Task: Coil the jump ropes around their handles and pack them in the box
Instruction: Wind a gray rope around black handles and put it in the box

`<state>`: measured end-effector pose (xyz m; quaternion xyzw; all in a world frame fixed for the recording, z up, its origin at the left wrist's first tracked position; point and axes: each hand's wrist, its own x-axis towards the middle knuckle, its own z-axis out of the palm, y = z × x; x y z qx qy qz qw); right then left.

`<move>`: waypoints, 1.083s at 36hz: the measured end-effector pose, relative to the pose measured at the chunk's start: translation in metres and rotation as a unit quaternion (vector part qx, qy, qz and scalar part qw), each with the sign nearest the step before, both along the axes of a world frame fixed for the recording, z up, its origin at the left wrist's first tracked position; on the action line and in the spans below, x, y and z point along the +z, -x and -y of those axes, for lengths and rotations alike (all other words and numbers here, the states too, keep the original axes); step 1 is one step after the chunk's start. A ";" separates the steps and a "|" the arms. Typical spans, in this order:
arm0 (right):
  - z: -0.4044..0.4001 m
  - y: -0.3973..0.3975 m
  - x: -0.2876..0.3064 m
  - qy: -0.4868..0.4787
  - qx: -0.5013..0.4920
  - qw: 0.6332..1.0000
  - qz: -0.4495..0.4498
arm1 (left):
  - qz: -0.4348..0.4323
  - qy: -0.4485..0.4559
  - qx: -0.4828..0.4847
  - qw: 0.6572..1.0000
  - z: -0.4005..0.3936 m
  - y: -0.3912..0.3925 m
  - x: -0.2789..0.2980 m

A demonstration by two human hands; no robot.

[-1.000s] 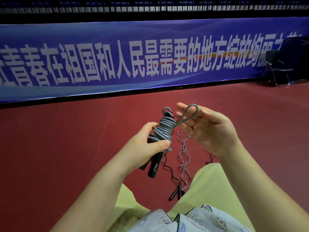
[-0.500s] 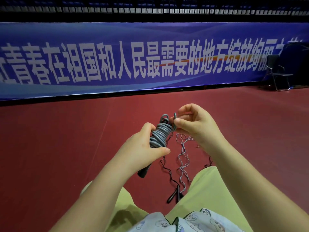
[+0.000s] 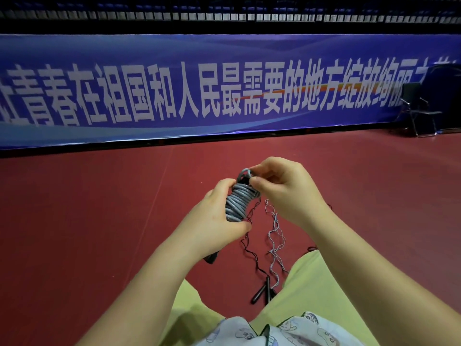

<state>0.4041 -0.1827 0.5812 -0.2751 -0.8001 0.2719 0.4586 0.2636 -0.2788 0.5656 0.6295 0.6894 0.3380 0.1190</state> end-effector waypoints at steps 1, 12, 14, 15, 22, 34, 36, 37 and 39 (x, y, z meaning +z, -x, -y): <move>0.000 0.000 -0.001 0.037 0.017 0.999 -0.036 | 0.010 -0.013 -0.006 1.000 0.000 0.000 0.001; -0.001 -0.006 -0.002 0.353 0.193 0.877 -0.263 | 0.235 -0.070 -0.099 0.964 0.004 0.002 0.001; 0.000 -0.005 -0.001 0.352 0.195 0.878 -0.259 | 0.260 -0.066 -0.114 0.957 0.003 0.002 0.000; 0.001 -0.004 0.000 0.351 0.197 0.878 -0.257 | 0.273 -0.066 -0.118 0.952 0.002 0.001 0.000; 0.009 0.000 0.001 0.354 0.218 0.878 -0.237 | 0.278 -0.105 -0.072 0.952 -0.007 -0.008 -0.005; 0.001 -0.008 0.009 0.339 0.174 0.913 -0.144 | 0.228 -0.134 -0.081 0.961 -0.005 -0.002 -0.004; 0.001 -0.012 0.011 0.337 0.180 0.915 -0.132 | 0.212 -0.122 -0.100 0.965 -0.002 0.000 -0.005; 0.000 -0.013 0.013 0.336 0.183 0.914 -0.134 | 0.199 -0.115 -0.111 0.967 -0.001 0.000 -0.004; 0.001 -0.016 0.016 0.335 0.196 0.911 -0.140 | 0.183 -0.110 -0.131 0.968 0.002 -0.001 -0.002</move>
